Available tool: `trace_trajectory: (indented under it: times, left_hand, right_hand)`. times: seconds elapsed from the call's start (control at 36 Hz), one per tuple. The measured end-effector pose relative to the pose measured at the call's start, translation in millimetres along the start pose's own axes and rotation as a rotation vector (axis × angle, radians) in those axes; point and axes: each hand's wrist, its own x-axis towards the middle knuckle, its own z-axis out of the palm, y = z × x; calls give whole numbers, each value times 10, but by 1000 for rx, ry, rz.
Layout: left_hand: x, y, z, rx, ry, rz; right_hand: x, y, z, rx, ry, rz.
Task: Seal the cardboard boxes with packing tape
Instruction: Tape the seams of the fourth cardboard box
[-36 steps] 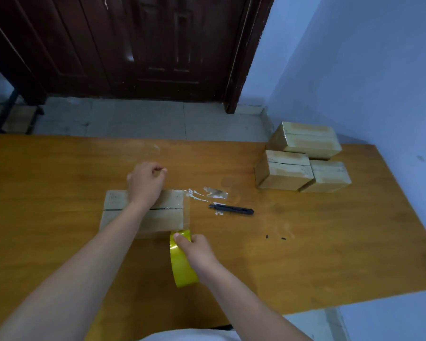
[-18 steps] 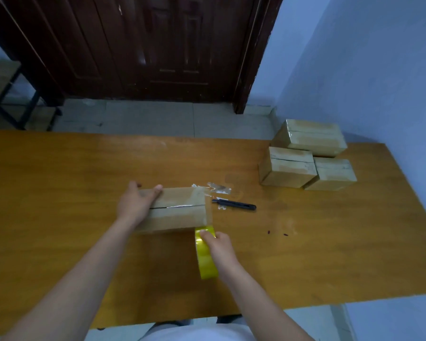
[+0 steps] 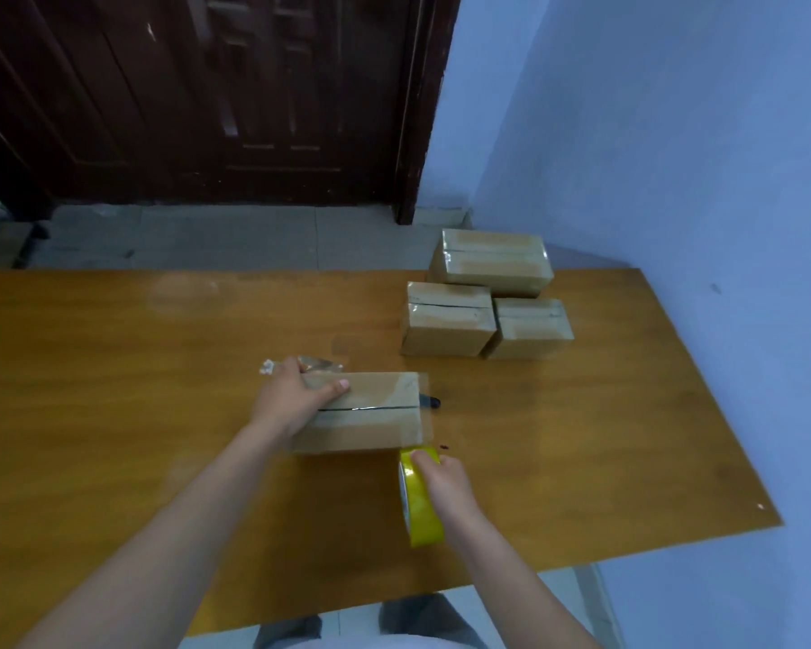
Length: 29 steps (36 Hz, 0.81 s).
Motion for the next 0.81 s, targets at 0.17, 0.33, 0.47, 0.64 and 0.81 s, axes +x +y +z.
trace_trajectory:
  times: [0.17, 0.33, 0.47, 0.64, 0.81]
  left_hand:
    - [20, 334, 265, 94, -70, 12]
    - [-2, 456, 393, 148, -52, 38]
    - [-124, 390, 406, 227, -58, 5]
    - [-385, 506, 546, 688, 124, 139]
    - [-554, 833, 942, 444, 110, 626]
  right_hand:
    - [159, 45, -546, -54, 9, -27]
    - [184, 88, -814, -41, -104, -17]
    - [124, 199, -884, -83, -186, -24]
    - [75, 191, -913, -150, -214, -75]
    - [-33, 113, -978, -201, -232, -59]
